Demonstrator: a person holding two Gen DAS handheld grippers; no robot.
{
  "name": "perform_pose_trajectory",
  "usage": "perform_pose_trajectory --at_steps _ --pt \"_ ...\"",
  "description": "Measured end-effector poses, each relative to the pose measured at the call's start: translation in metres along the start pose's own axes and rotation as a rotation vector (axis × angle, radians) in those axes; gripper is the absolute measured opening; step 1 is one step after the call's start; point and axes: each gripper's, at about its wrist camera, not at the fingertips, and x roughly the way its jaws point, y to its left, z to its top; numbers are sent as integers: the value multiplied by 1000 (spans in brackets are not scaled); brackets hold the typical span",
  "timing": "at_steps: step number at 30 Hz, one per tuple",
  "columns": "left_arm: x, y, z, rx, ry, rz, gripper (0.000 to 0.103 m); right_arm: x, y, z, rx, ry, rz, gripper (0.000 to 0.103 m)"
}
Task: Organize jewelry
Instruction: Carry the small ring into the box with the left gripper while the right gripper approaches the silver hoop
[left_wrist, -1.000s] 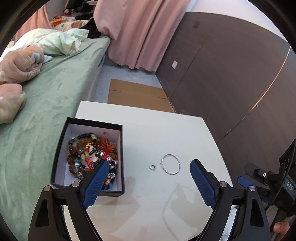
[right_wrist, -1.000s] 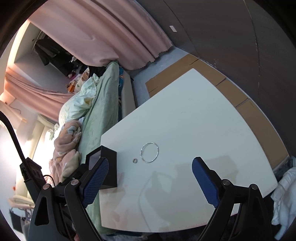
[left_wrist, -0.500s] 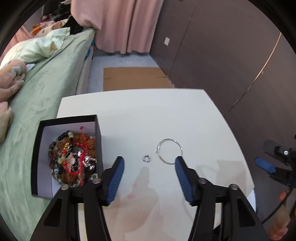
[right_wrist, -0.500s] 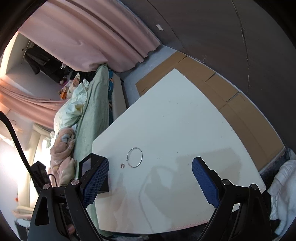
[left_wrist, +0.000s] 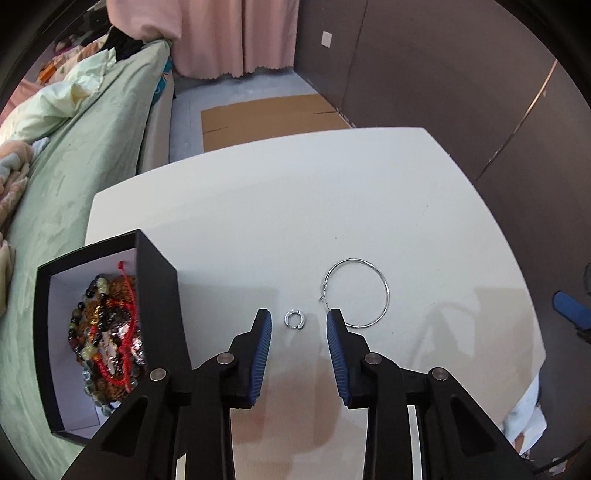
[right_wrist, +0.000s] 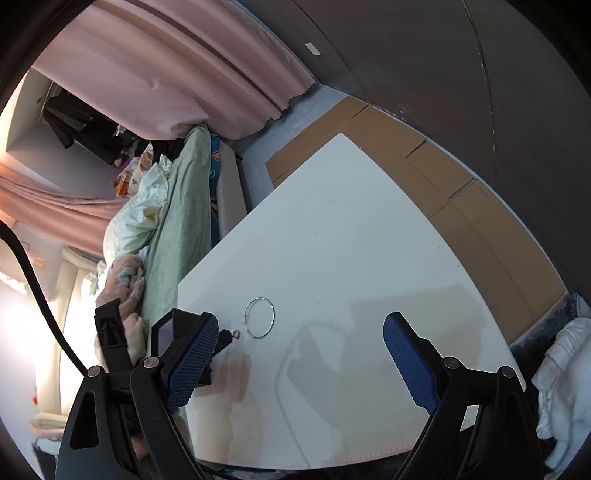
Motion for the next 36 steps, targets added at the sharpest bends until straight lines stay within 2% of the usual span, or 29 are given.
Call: perform_pose_trajectory --at_steps 9,14,18,24,36 --pt "17 -7 1 40 21 60 24 11 3 2 -7 27 -23 92" --pt "18 -7 1 54 9 70 13 20 10 2 -24 45 -28 92" --pt "17 -2 2 37 13 48 13 29 13 0 -37 65 -36 92" --pt "0 6 4 3 -25 22 13 44 18 1 -70 102 -49 92" --pt "-46 42 4 -91 -115 -32 13 76 50 -1 -250 161 -86 92"
